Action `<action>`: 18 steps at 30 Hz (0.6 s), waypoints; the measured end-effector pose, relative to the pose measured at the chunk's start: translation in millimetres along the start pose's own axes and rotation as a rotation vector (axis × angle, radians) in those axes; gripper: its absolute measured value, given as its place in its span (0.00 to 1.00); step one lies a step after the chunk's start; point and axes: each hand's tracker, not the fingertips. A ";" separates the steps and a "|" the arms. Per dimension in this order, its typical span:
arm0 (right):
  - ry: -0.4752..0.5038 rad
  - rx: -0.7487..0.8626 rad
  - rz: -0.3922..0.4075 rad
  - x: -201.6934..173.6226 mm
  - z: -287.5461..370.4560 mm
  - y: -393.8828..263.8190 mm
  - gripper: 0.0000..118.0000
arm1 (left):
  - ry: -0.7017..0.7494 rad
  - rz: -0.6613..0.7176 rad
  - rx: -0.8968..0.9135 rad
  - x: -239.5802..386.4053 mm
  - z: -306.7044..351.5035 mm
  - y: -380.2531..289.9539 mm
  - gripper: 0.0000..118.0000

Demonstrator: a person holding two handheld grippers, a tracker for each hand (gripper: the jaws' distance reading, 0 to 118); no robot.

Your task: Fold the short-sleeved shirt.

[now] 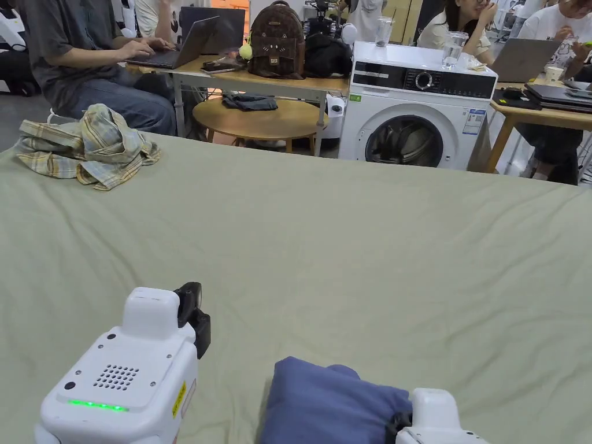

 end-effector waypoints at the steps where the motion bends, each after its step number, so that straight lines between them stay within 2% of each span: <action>1: -0.003 0.036 0.004 0.3 -2.0 1.4 0.00 | -0.001 0.001 -0.018 0.8 -1.0 -1.0 0.00; 4: -0.021 0.010 0.037 -4.9 1.0 18.6 0.00 | -0.036 -0.005 -0.089 1.8 -3.4 -5.9 0.00; 7: -0.018 -0.002 0.038 -2.7 -1.1 20.4 0.00 | -0.065 -0.009 -0.186 2.1 -9.7 -13.4 0.00; 12: -0.014 0.004 0.036 -1.7 -2.0 17.5 0.00 | -0.188 0.091 -0.446 -8.1 -29.0 -26.0 0.02; 13: -0.015 0.006 0.037 -2.7 0.7 16.3 0.00 | -0.237 0.138 -0.505 -12.3 -34.6 -28.3 0.08; 16: -0.016 0.007 0.042 -3.7 1.7 16.1 0.00 | -0.429 0.309 -0.668 -24.7 -50.3 -37.0 0.18; 17: -0.015 0.006 0.044 -2.9 1.5 15.9 0.00 | -0.483 0.364 -0.716 -28.4 -55.8 -41.2 0.32; 18: -0.014 0.006 0.044 -2.4 1.3 16.0 0.00 | -0.522 0.412 -0.732 -30.8 -58.9 -44.5 0.50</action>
